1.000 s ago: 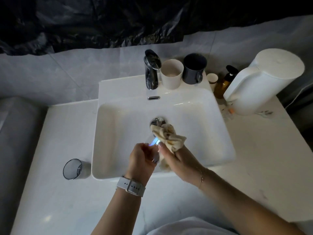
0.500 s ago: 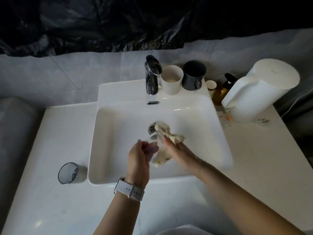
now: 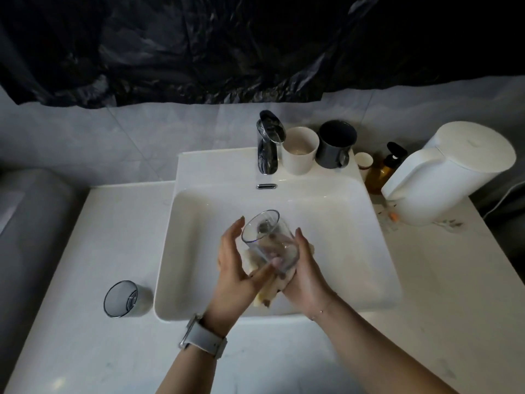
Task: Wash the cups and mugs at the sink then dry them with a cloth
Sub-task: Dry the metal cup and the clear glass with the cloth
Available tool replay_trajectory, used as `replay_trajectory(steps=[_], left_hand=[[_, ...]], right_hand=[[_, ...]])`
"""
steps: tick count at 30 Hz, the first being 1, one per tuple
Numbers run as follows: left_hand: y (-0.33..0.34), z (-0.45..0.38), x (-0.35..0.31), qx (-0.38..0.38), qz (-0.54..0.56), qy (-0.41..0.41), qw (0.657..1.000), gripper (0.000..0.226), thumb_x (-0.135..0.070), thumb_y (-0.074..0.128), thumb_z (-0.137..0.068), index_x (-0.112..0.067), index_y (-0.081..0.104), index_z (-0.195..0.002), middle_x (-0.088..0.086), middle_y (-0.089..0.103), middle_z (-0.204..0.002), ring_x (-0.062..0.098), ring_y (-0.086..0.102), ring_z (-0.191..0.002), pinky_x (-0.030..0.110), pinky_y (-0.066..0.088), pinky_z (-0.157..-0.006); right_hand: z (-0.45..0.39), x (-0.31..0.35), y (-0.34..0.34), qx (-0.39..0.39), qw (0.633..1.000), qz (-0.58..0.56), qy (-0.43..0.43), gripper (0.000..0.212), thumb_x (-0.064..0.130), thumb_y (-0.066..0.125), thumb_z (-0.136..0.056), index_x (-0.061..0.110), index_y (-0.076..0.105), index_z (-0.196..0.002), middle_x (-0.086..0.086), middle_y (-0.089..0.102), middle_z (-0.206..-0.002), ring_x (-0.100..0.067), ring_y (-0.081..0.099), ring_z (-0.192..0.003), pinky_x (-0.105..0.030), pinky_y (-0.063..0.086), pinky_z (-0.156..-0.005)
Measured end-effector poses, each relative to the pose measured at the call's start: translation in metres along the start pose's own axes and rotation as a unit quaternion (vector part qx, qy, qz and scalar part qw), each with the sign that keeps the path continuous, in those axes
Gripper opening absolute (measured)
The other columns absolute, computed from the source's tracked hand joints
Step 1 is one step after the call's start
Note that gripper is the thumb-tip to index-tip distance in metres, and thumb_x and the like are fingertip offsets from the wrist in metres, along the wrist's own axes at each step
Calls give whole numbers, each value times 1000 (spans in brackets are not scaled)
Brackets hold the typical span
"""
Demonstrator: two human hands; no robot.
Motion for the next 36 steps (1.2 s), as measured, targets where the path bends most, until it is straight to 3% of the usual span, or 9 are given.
replay_trajectory(steps=[5,10,16,20,23,26,28,30,36], left_hand=[[16,3,11,79,165,-41,982,71,-8,83,-69,-21,46,-128,-15,70,-110,4,65,-107,19,51,-84],[7,-2,10,5,60,40,997,74,-36,84,-59,-17,51,-122,-23,60,-119,6,59,-114,19,45,-92],[-10,-11,21,30,-78,87,993,76,-24,87,-61,-53,41,-114,-21,61,-115,-1,60,-104,9,43,-86],[-14,-14,14,98,-157,94,978,75,-39,88,-58,-33,51,-124,-16,63,-110,4,61,-98,13,46,-81],[-15,-18,0,152,-246,126,949,83,-47,85,-59,-31,52,-133,-15,61,-109,3,55,-95,15,44,-81],[-14,-17,-11,186,-296,153,924,82,-46,84,-62,-29,51,-135,-14,59,-107,3,46,-90,5,32,-74],[-12,-14,-12,192,-306,165,918,81,-44,83,-63,-27,51,-135,-12,61,-107,9,50,-92,6,29,-72],[-10,-14,-12,189,-302,176,917,84,-42,84,-62,-26,50,-137,-9,62,-114,14,52,-98,10,32,-77],[-9,-13,-12,203,-24,148,968,70,-32,87,-70,-22,47,-126,-4,54,-127,8,56,-113,17,44,-90]], right_hand=[[-1,-2,-3,18,991,134,19,70,66,25,-94,14,58,-128,-14,64,-125,-33,59,-117,-46,44,-88],[14,18,-13,-102,957,270,-40,53,57,39,-94,9,63,-94,-6,66,-66,-20,54,-47,-29,35,-48],[49,69,-6,-78,937,265,-213,27,42,58,-84,23,68,-100,0,73,-98,-17,68,-87,-43,51,-66],[56,70,20,-16,860,487,-150,42,53,47,-92,35,68,-60,-21,52,-51,-24,55,-53,-24,44,-55],[53,60,31,22,838,543,-46,63,56,36,-96,35,59,-41,-9,42,-38,-34,59,-62,-26,44,-65],[42,52,25,5,871,488,59,66,70,39,-87,28,63,-41,-22,52,-50,-47,61,-99,-17,41,-82],[37,48,22,42,914,392,89,55,69,48,-84,21,74,-93,-36,64,-95,-42,58,-112,-29,43,-97],[33,47,15,53,958,265,99,64,58,46,-91,7,60,-126,-24,61,-125,-32,58,-120,-38,43,-105],[30,44,8,19,993,43,107,70,57,33,-95,-2,69,-108,-20,69,-110,-26,70,-95,-32,59,-74]])
Point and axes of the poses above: each hand's wrist, its own z-axis away from the middle knuckle, its own y-axis out of the palm, x = y × z, the point moved 2 cm from there along -z, towards the middle knuckle
